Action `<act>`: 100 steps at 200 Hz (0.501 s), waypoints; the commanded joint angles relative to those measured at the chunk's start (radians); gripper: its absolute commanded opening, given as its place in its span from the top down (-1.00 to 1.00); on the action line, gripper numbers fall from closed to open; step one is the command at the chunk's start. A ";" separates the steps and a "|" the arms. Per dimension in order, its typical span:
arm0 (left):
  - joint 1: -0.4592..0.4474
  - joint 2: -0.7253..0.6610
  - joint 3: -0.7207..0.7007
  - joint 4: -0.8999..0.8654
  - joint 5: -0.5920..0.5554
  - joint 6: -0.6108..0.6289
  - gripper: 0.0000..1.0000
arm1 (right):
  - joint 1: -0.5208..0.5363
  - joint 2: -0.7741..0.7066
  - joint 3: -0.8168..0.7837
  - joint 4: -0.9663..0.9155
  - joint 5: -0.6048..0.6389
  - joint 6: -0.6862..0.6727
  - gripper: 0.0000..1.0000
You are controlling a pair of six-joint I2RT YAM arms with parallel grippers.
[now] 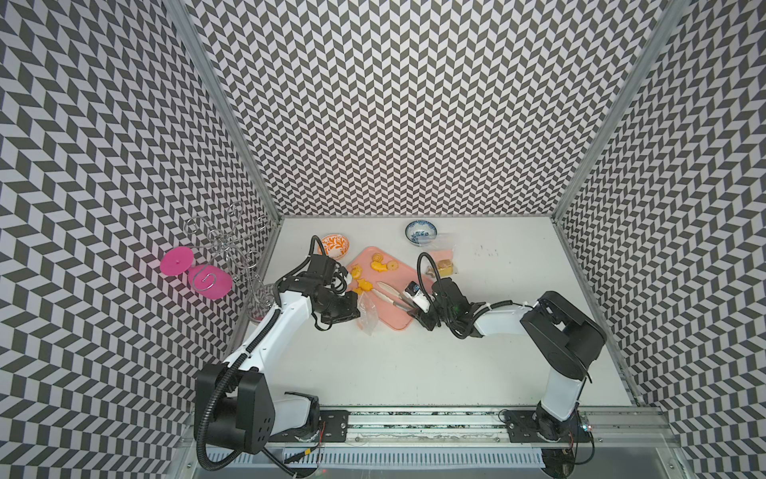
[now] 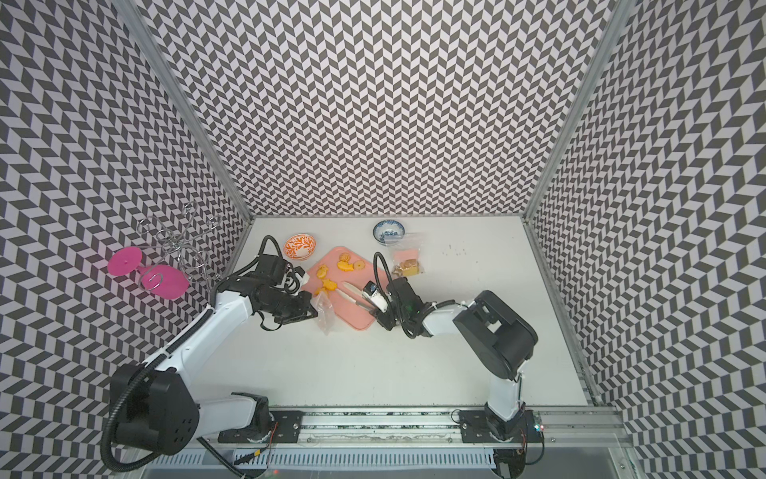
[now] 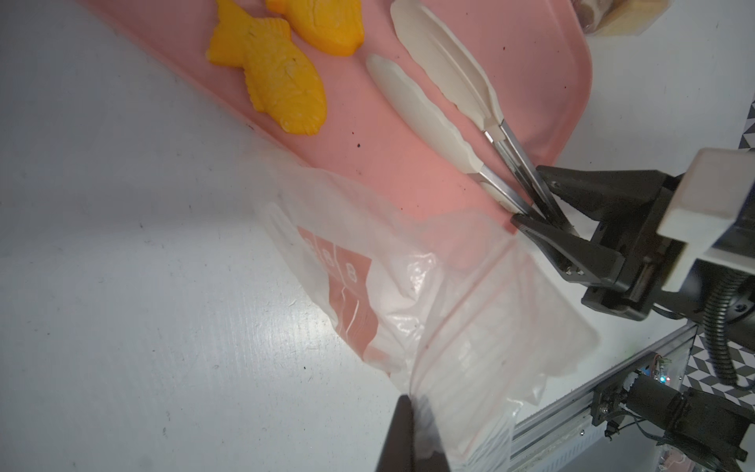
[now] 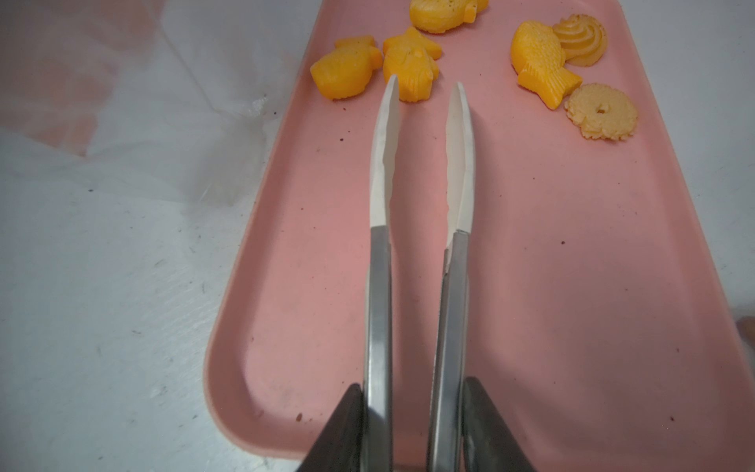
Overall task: Put the cookies into a resealable bag to prevent moisture
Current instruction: Pick up the clamp from the tray.
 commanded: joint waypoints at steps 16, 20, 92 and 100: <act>0.029 -0.025 0.018 -0.034 -0.021 0.040 1.00 | -0.016 -0.117 -0.018 -0.036 0.000 -0.009 0.34; 0.032 -0.027 0.021 -0.037 -0.024 0.042 1.00 | -0.017 -0.125 -0.017 -0.043 0.003 -0.010 0.35; 0.102 -0.050 0.002 -0.046 -0.061 0.061 1.00 | -0.042 -0.142 0.110 -0.221 0.009 -0.083 0.34; 0.105 -0.052 0.003 -0.047 -0.067 0.060 1.00 | -0.041 -0.132 0.128 -0.236 -0.006 -0.101 0.32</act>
